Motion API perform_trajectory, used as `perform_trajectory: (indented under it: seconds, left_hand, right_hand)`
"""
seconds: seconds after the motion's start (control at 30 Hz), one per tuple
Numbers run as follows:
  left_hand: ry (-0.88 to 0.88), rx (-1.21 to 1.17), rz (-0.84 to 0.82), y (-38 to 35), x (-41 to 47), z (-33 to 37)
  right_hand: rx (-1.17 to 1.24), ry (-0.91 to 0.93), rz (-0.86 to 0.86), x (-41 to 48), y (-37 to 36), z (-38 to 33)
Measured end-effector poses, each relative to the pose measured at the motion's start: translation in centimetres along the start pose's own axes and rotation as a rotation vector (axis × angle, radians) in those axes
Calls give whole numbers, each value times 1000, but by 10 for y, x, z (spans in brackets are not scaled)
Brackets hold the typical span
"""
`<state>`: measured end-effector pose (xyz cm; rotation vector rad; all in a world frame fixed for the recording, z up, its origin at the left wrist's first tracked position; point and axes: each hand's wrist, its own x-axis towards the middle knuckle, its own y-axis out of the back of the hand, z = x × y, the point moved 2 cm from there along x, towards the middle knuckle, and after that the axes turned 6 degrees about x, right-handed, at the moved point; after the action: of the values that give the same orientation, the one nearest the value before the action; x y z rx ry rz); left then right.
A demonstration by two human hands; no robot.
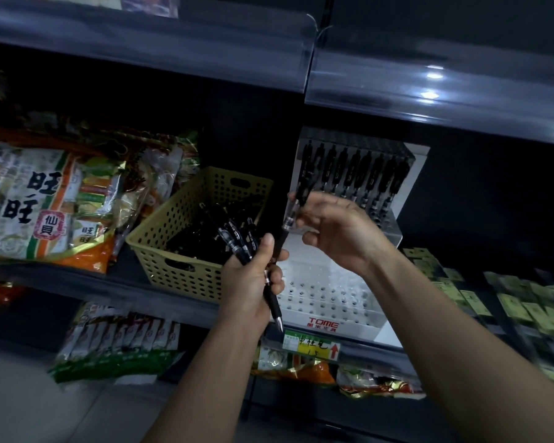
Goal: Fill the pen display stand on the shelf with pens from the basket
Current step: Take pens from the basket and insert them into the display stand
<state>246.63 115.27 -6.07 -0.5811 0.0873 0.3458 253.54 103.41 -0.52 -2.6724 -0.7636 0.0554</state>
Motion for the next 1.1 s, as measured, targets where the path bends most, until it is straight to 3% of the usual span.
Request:
perform_trajectory:
  seconds: [0.13,0.47,0.8,1.1]
  left_hand:
    - [26,22,5,0,0,-2]
    - [97,83,-45,-7,-3,-6]
    - [163,69,-9,-8,-1,-10]
    - [136,80,-62,-11,-1,-10]
  right_hand:
    - [38,5,20,-3,3,-1]
    - [-176,112,149,-3,5,-7]
    - [-208,318,617,7,18,-39]
    - [-496,407,766,31,21,-39]
